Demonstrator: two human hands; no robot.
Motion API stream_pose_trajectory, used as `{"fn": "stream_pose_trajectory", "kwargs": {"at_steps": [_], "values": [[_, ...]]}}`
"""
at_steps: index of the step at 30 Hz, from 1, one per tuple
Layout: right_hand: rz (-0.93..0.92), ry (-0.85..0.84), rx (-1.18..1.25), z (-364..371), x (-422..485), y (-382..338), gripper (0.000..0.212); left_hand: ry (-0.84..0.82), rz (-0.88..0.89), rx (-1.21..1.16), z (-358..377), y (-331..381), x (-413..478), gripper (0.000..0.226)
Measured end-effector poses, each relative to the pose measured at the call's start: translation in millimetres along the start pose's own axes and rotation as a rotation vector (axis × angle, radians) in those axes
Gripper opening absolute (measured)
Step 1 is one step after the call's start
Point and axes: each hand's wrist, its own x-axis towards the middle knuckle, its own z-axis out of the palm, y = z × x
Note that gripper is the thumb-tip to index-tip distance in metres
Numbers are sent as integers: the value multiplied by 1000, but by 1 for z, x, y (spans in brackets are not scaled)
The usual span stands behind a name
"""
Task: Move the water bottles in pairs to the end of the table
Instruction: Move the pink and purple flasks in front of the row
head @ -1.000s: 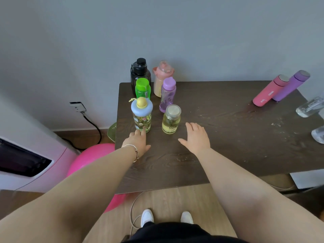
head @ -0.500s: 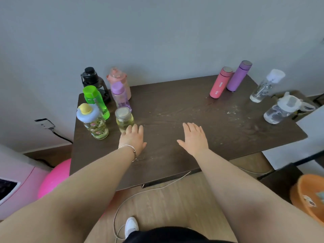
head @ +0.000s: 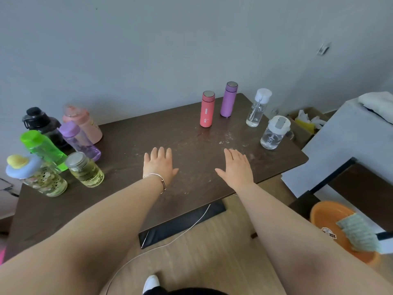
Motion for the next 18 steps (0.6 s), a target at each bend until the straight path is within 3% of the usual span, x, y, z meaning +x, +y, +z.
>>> {"fn": "stream_pose_trajectory", "kwargs": {"at_steps": [18], "values": [[158, 70, 13, -8, 94, 64, 77, 1, 154, -79, -21, 53, 133, 84]]}}
